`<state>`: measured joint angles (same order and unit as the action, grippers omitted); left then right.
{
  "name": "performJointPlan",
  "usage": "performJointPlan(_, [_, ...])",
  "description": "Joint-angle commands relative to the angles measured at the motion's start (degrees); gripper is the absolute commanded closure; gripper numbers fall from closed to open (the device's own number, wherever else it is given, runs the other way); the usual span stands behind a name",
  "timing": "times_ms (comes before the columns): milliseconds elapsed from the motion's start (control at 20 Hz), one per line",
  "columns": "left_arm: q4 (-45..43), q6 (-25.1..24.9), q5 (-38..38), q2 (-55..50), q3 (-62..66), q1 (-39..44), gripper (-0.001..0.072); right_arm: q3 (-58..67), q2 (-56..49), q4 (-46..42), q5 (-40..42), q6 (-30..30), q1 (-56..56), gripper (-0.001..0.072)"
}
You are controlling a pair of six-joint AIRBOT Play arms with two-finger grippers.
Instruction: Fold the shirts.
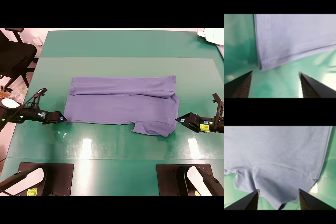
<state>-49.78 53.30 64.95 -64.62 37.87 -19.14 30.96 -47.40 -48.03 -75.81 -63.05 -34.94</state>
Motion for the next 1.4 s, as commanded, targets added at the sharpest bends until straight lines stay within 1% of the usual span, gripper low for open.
performJointPlan(0, [9.42,-4.07,4.92,-0.31,-0.48,-8.39,0.0008,-0.28,0.24,0.0,0.48,0.07,-0.02,0.0143])
performJointPlan(100, [7.89,-3.87,4.35,-0.39,-0.48,-10.45,0.0009,-0.28,0.24,-0.02,0.68,0.09,-0.02,0.0143])
performJointPlan(450, [7.87,-3.63,1.42,-6.03,-0.5,-10.38,0.0009,-0.28,0.24,0.48,2.29,0.07,-0.02,0.0144])
performJointPlan(550, [7.34,-3.58,0.59,-6.82,-0.5,-8.76,0.0009,-0.28,0.24,0.5,2.38,0.04,-0.02,0.0144])
performJointPlan(800, [4.31,-2.23,-1.53,-7.58,-0.48,-1.01,0.0009,-0.26,0.24,0.66,2.27,0.02,-0.02,0.0144])
performJointPlan(1000, [3.65,-1.03,-1.68,-7.58,-0.5,0.09,0.0009,-0.28,0.24,1.73,2.32,0.04,-0.02,0.0144])
performJointPlan(1150, [4.74,-1.27,-0.66,-7.58,-0.5,0.09,0.001,-0.28,0.24,2.01,2.32,0.04,-0.02,0.0144])
performJointPlan(1200, [5.53,-1.42,-0.44,-7.58,-0.5,0.09,0.0017,-0.28,0.24,2.01,2.29,0.04,-0.02,0.0144])
performJointPlan(1250, [6.69,-2.78,-0.15,-7.58,-0.5,0.09,0.0153,-0.28,0.24,2.01,2.29,0.04,-0.02,0.0144])
performJointPlan(1300, [7.91,-4.11,0.07,-7.58,-0.5,0.09,0.0197,-0.28,0.24,2.01,2.29,0.04,-0.02,0.0144])
performJointPlan(1350, [8.66,-4.37,-0.09,-7.58,-0.48,0.09,0.0203,-0.28,0.24,2.01,2.29,0.04,-0.02,0.0144])
